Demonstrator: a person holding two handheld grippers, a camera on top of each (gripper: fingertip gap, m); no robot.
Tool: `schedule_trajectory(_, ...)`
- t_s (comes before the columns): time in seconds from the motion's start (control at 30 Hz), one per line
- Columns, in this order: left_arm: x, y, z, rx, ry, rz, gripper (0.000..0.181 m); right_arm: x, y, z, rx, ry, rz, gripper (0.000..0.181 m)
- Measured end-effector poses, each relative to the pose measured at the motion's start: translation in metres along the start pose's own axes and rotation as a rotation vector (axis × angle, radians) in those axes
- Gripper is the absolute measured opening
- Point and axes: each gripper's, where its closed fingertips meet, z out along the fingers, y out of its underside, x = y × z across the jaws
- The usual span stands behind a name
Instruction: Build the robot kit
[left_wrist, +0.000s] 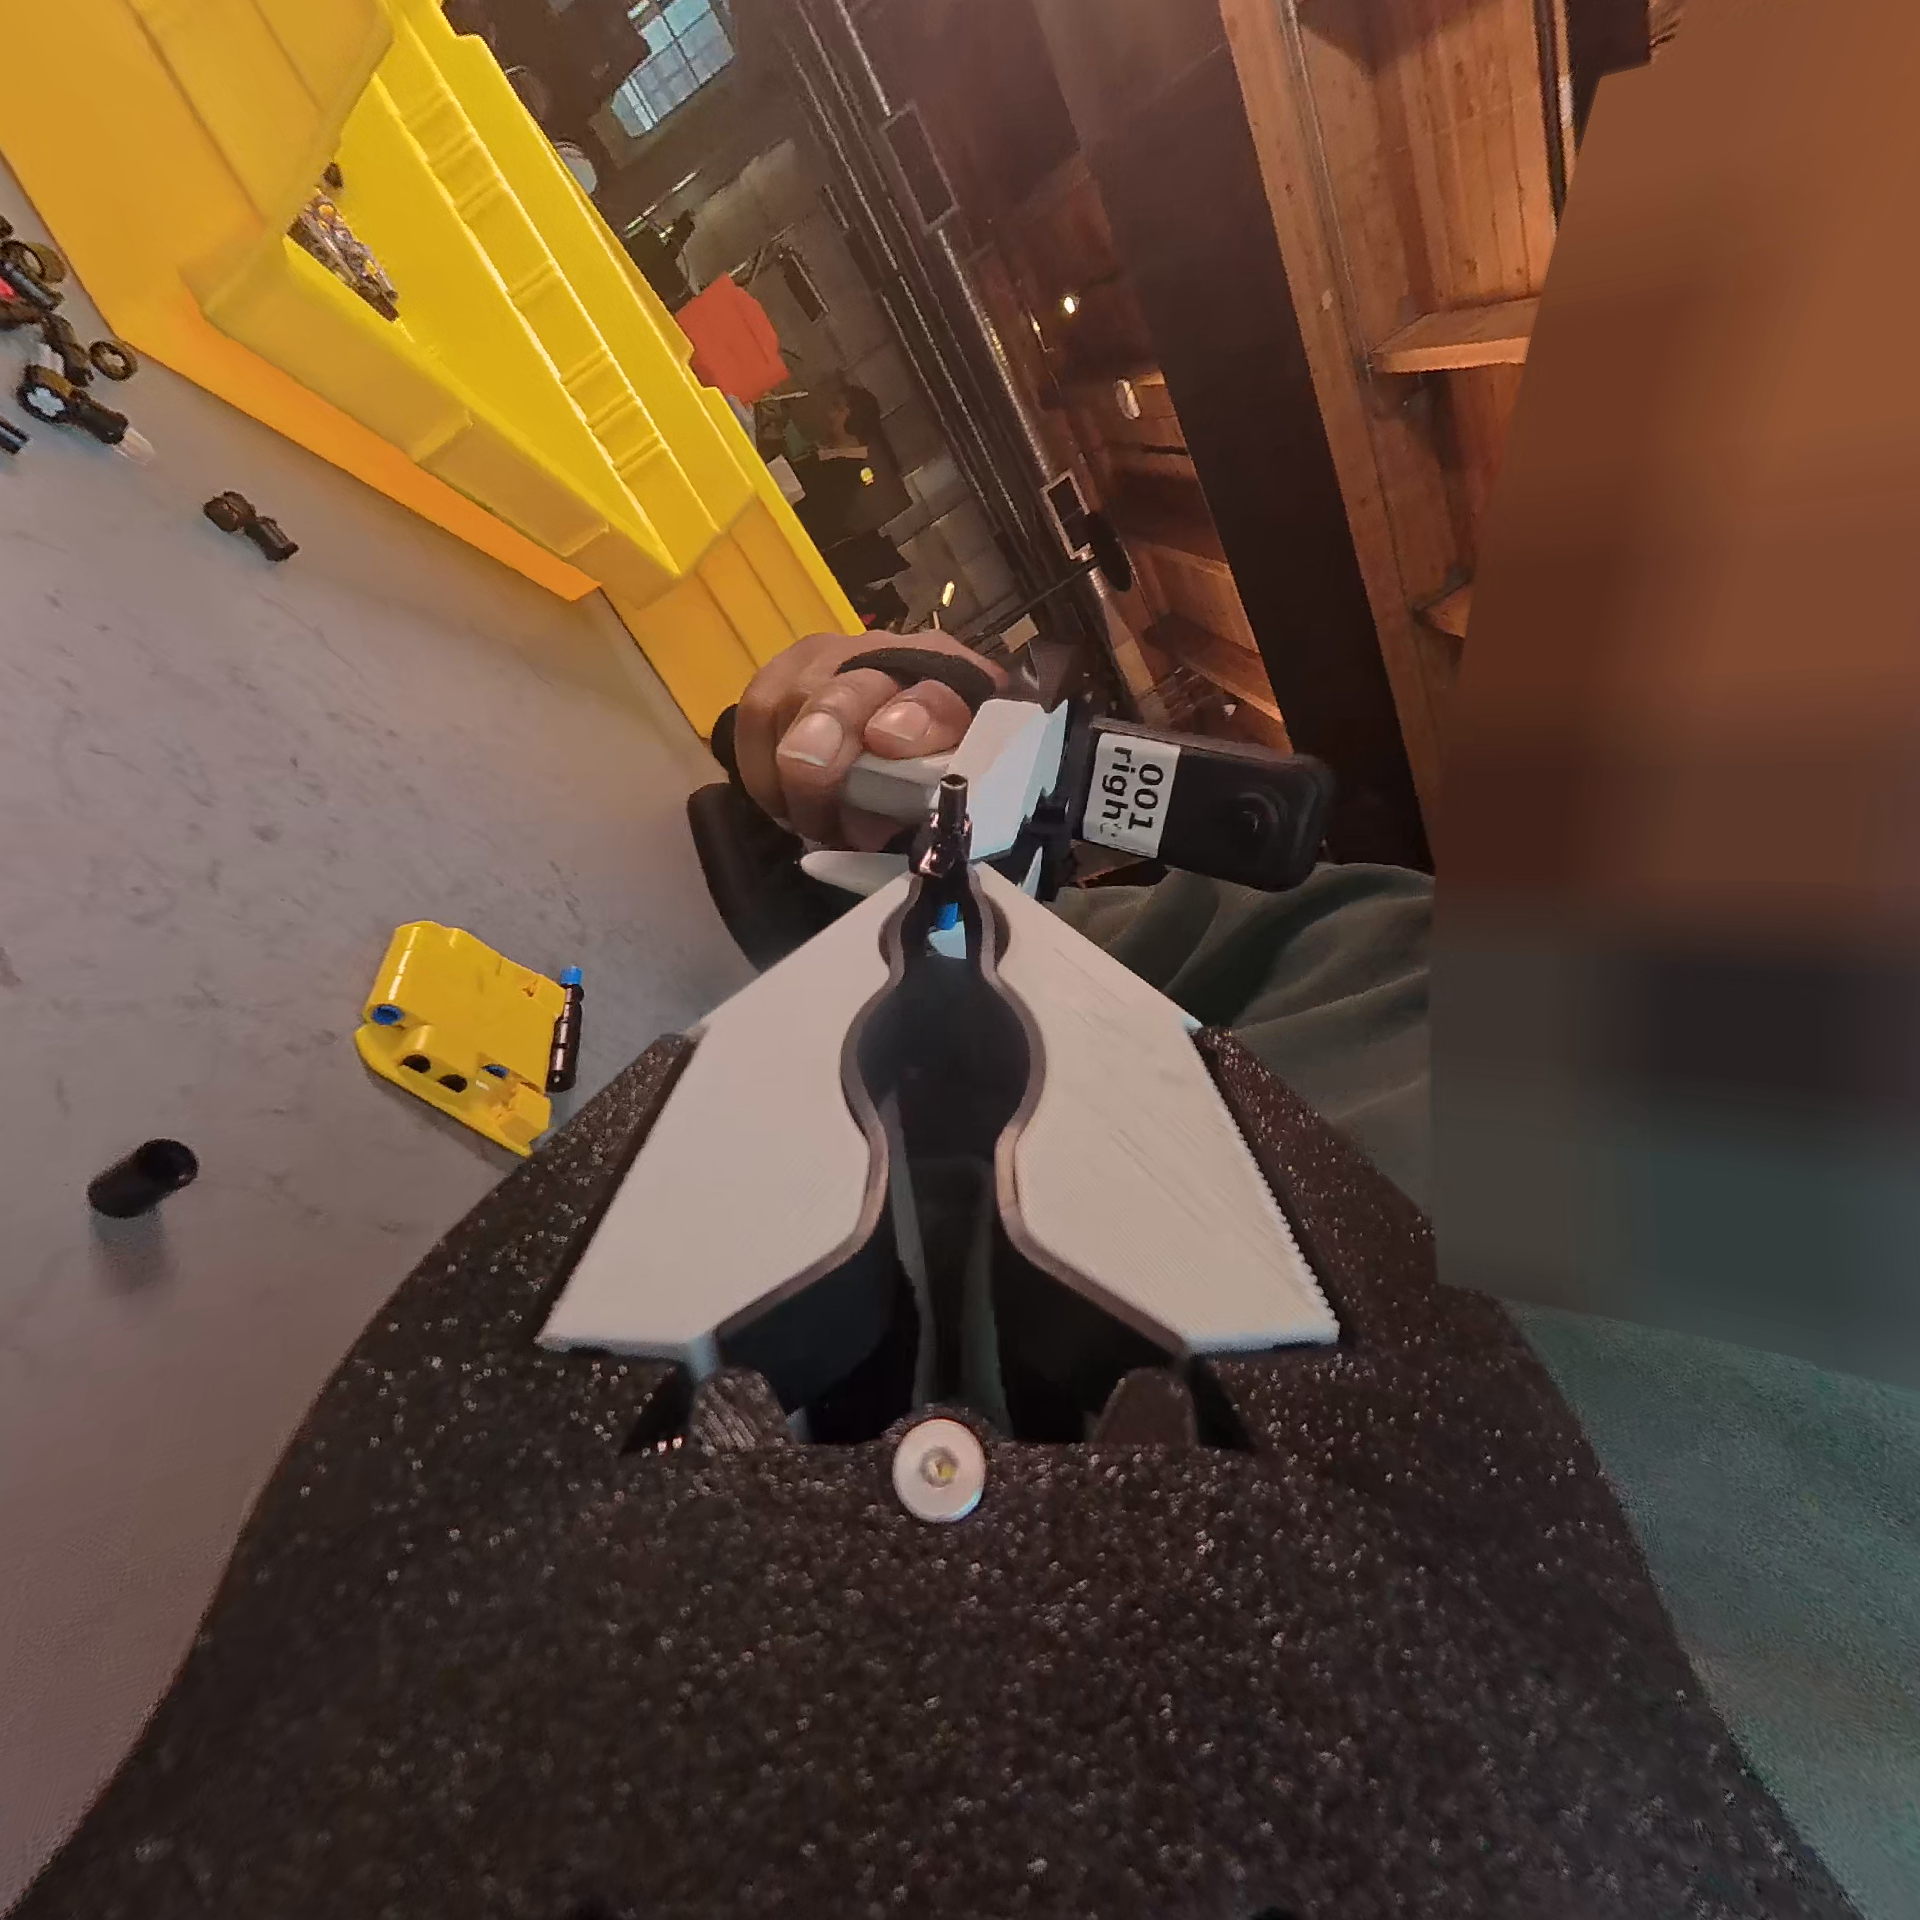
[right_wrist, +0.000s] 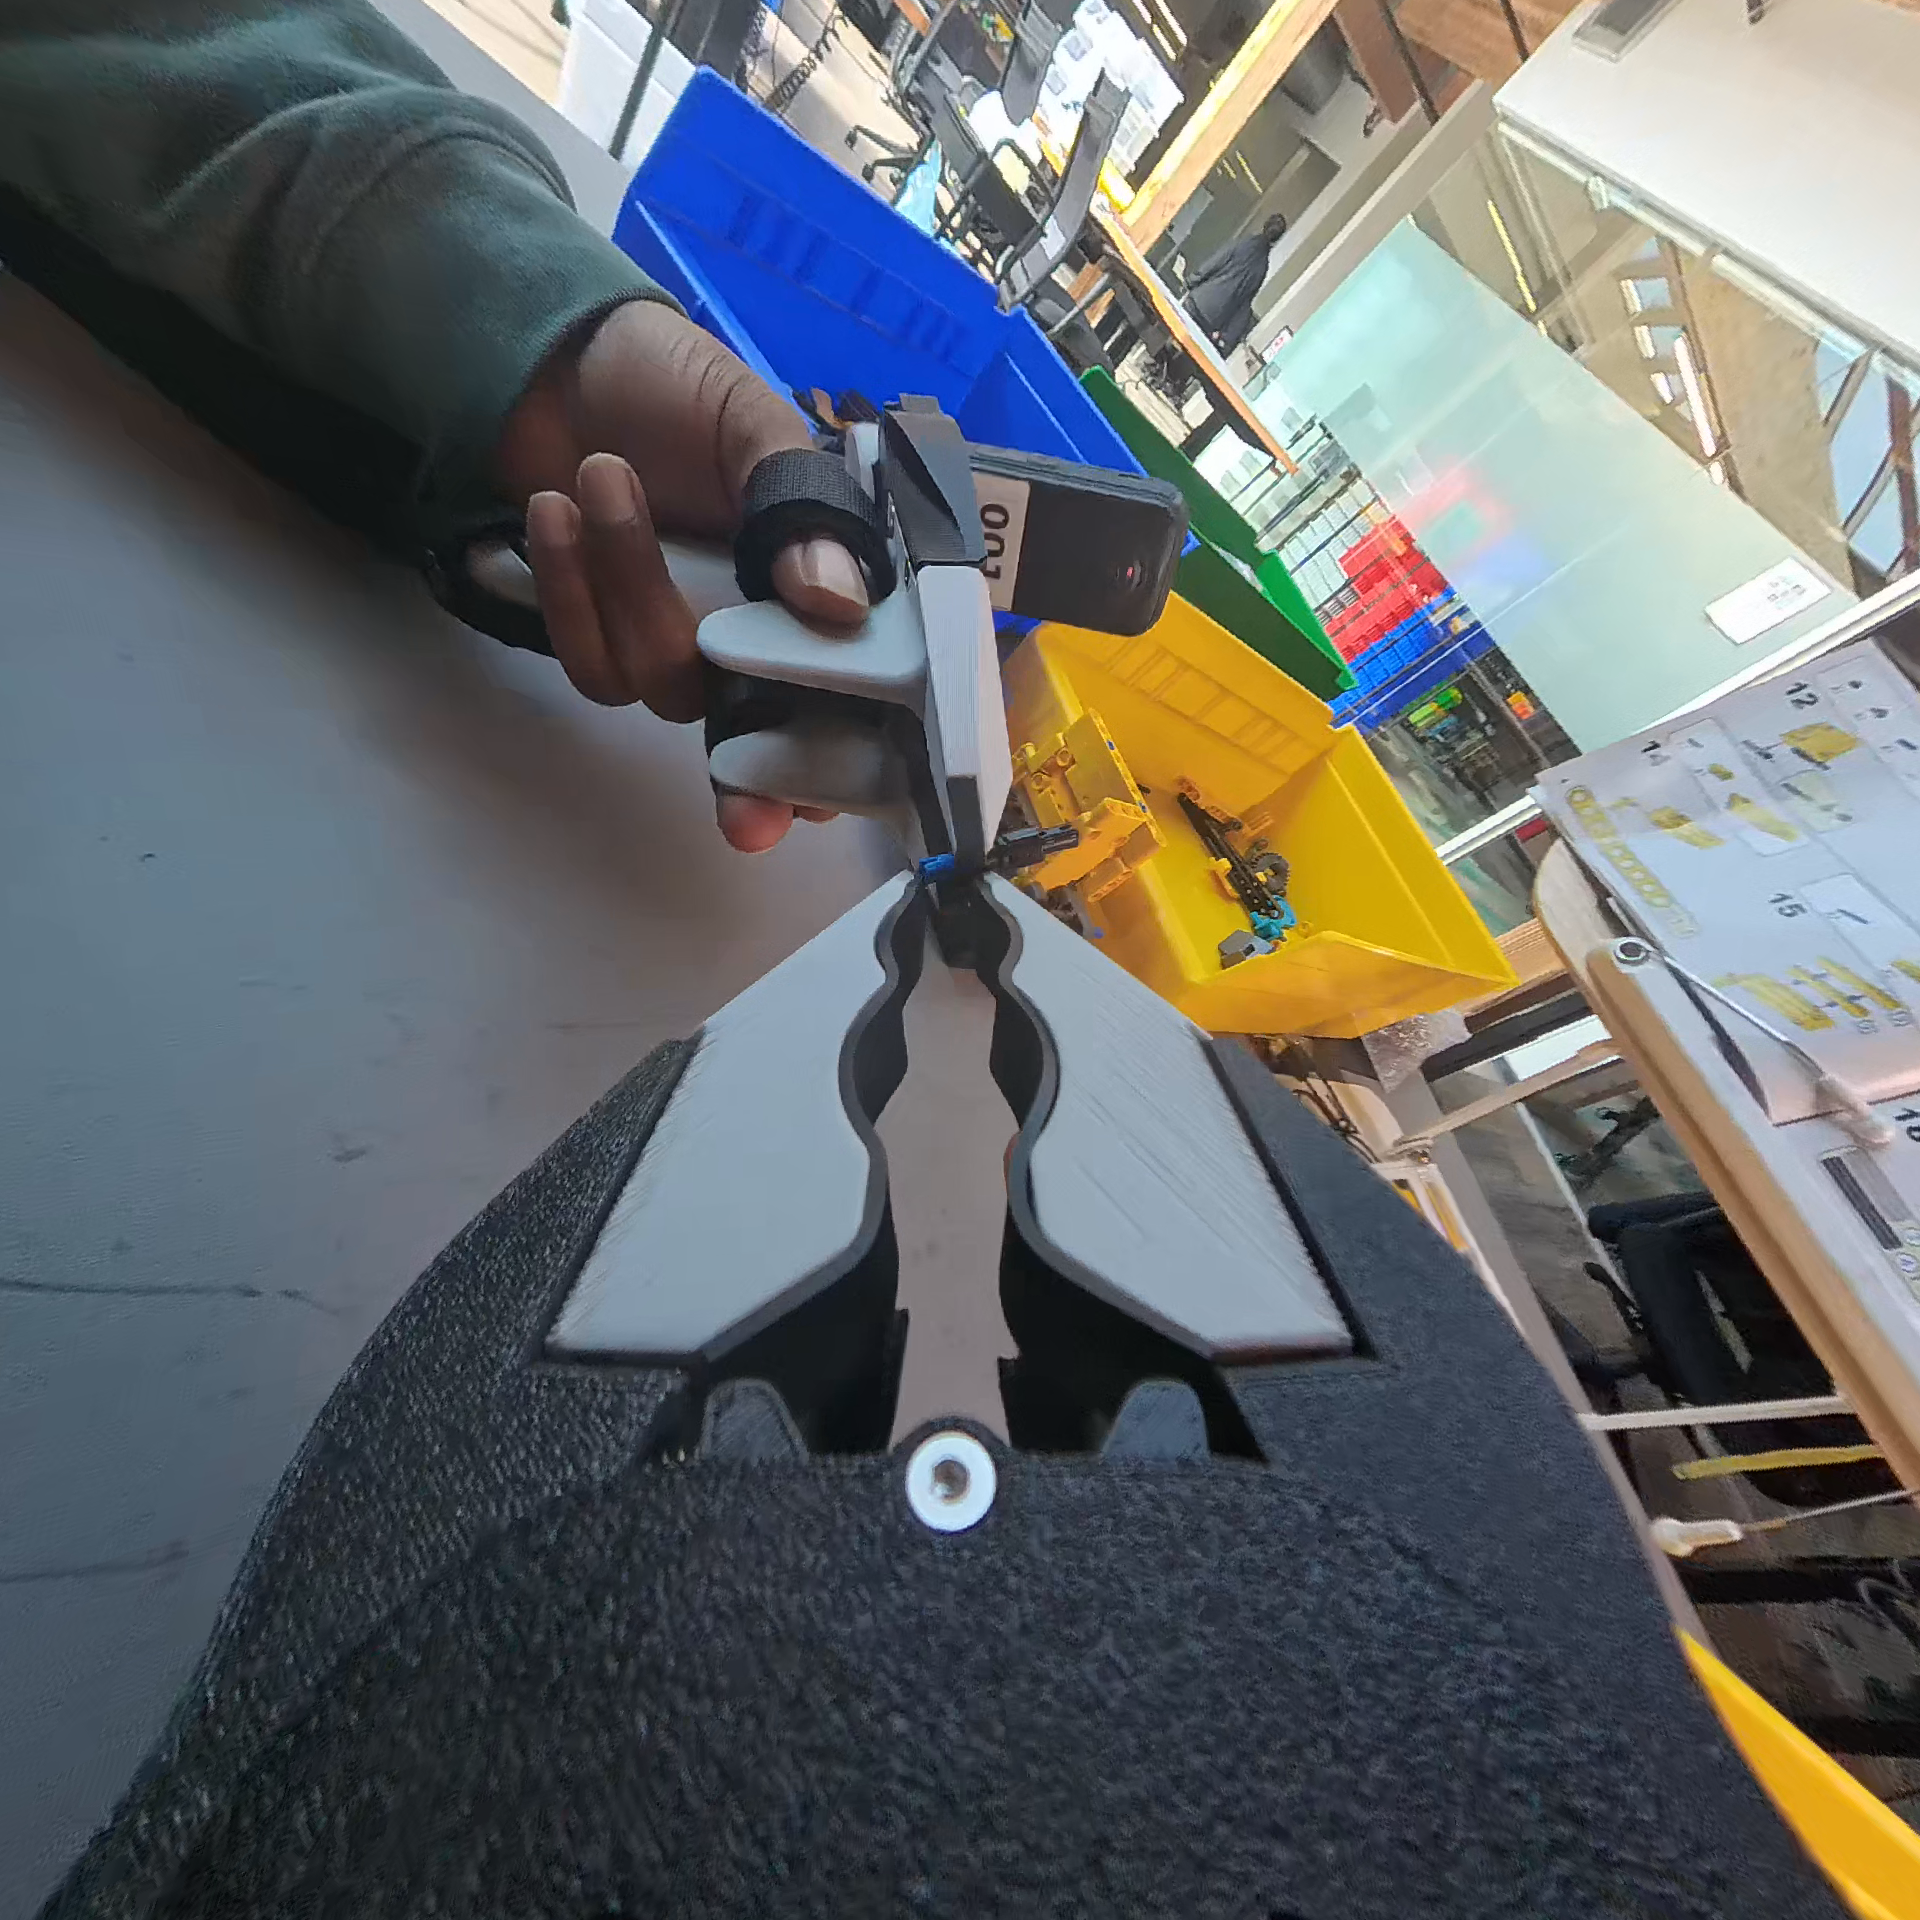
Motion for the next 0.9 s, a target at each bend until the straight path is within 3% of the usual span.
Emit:
schedule_trajectory(0.3,0.007,0.001,0.001,-0.010,0.024,0.006,0.005,0.005,-0.008,-0.008,0.121,-0.089,0.263,0.038)
schedule_trajectory(0.4,0.000,0.007,0.003,-0.052,-0.029,0.044,0.005,0.015,-0.011,-0.012,0.180,-0.151,0.509,0.030)
schedule_trajectory(0.53,-0.018,0.023,0.005,-0.185,-0.207,0.223,0.005,0.018,0.000,-0.009,0.155,-0.247,0.787,0.026)
schedule_trajectory(0.67,-0.024,0.026,0.003,-0.229,-0.280,0.305,0.005,-0.008,0.011,-0.001,0.052,-0.363,0.829,0.016)
schedule_trajectory(0.7,-0.025,0.025,0.002,-0.229,-0.290,0.316,0.005,-0.009,0.009,-0.001,0.064,-0.384,0.846,0.007)
schedule_trajectory(0.9,-0.006,0.006,-0.002,-0.141,-0.241,0.389,0.005,0.001,0.001,-0.014,0.167,-0.450,0.965,0.001)
